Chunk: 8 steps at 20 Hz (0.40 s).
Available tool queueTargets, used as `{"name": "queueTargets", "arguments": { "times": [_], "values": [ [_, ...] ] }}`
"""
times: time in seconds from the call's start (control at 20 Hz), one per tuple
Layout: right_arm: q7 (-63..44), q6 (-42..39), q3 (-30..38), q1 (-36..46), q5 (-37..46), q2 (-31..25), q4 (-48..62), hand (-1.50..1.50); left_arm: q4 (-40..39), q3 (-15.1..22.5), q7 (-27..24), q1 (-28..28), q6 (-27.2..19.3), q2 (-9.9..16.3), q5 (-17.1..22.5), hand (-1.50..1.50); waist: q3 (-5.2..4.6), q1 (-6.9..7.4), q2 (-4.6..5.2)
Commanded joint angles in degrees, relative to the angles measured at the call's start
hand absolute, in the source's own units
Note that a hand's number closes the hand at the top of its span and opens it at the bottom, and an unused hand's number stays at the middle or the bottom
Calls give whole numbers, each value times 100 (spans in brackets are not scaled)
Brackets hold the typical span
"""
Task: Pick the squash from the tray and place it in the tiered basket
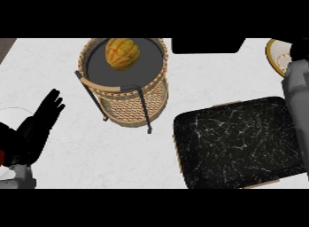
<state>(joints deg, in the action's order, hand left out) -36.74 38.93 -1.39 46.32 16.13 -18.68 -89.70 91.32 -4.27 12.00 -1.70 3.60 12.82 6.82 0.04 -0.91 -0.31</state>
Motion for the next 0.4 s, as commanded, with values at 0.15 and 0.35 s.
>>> {"name": "queueTargets", "arguments": {
  "times": [0.15,0.35],
  "values": [
    [127,-1006,1109,-1335,-1008,-1048,-1351,-150,-227,-114,-27,-249,24,16,-18,0,0,-8,13],
    [658,-1660,1894,-1600,-1808,-1343,-1155,-150,-272,-93,-329,61,283,24,-13,0,-2,61,23]
  ]
}}
